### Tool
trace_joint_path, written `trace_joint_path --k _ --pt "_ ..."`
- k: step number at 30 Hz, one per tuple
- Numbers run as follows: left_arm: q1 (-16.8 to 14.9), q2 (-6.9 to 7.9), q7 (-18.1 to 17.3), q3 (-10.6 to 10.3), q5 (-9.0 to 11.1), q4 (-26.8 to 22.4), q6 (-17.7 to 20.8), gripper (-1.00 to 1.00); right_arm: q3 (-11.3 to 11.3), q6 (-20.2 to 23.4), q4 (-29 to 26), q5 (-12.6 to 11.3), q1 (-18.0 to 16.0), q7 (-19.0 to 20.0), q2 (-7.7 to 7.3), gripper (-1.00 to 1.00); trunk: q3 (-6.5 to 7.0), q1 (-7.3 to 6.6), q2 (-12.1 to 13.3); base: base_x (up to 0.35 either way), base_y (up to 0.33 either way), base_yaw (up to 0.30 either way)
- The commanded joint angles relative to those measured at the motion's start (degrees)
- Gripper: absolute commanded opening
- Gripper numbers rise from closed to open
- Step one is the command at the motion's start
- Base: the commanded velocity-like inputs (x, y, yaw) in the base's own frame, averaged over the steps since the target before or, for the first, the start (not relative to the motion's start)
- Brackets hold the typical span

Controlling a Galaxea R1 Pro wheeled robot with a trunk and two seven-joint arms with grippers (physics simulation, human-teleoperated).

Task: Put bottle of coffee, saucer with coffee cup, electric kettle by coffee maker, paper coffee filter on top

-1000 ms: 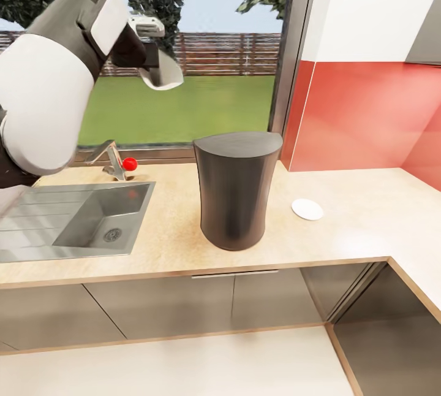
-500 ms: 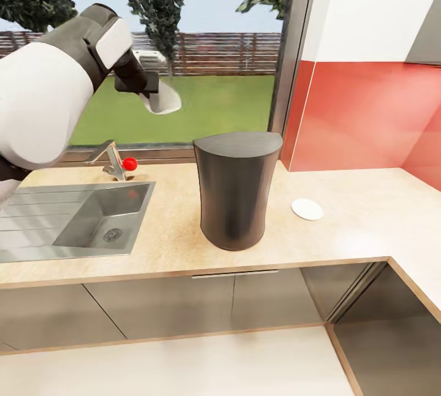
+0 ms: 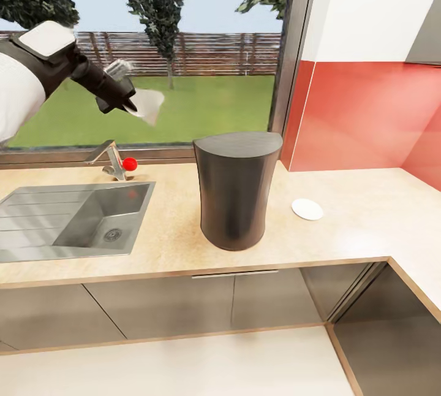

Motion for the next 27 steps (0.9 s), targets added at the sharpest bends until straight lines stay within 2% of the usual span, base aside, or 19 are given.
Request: trace_joint_path --k 1,2,6,7,9,10,12,16,27 --pt "0.0 0.31 4.2 3.4 1.1 -0.1 0.1 -1.0 -0.4 -0.2 0.0 0.5 0.0 0.0 0.03 1.0 -0.11 0.03 -0.1 0.0 0.0 0.0" --pt "0.0 0.42 6.2 5.0 1.4 -0.1 0.0 -1.0 -0.4 -0.2 0.0 0.5 0.0 0.0 0.03 1.0 -0.11 0.03 -0.1 0.0 0.0 0.0" --pt "0.0 0.83 21.2 18.9 2.8 -0.5 -0.5 -1.0 -0.4 -0.2 0.0 0.5 0.0 0.0 0.03 1.0 -0.11 0.03 -0.1 0.0 0.0 0.0" --pt "0.0 0.85 22.7 20.7 3.0 -0.6 -0.6 -1.0 -0.4 -0.2 0.0 0.5 0.0 0.0 0.03 1.0 -0.11 0.03 -0.1 0.0 0.0 0.0" --pt "0.1 0.87 28.0 27.0 3.2 -0.9 -2.1 -1.0 -0.4 -0.1 0.0 0.5 0.0 0.0 0.03 1.0 -0.11 0.03 -0.1 0.0 0.0 -0.007" --pt "0.1 0.86 30.2 29.4 3.2 -1.1 -3.4 -1.0 -0.4 -0.1 0.0 0.5 0.0 0.0 0.03 1.0 -0.11 0.03 -0.1 0.0 0.0 -0.067" --pt "0.1 0.85 34.1 32.5 3.4 -1.3 -6.1 -1.0 -0.4 -0.1 0.0 0.5 0.0 0.0 0.03 1.0 -0.11 0.03 -0.1 0.0 0.0 -0.165" --pt "0.1 0.82 37.4 34.5 3.6 -1.4 -8.6 -1.0 -0.4 -0.1 0.0 0.5 0.0 0.0 0.03 1.0 -0.11 0.03 -0.1 0.0 0.0 -0.245" --pt "-0.6 0.85 38.1 34.9 4.0 -1.8 -9.8 -1.0 -0.4 -0.1 0.0 0.5 0.0 -0.1 0.03 1.0 -0.11 0.03 -0.1 0.0 0.0 -0.285"
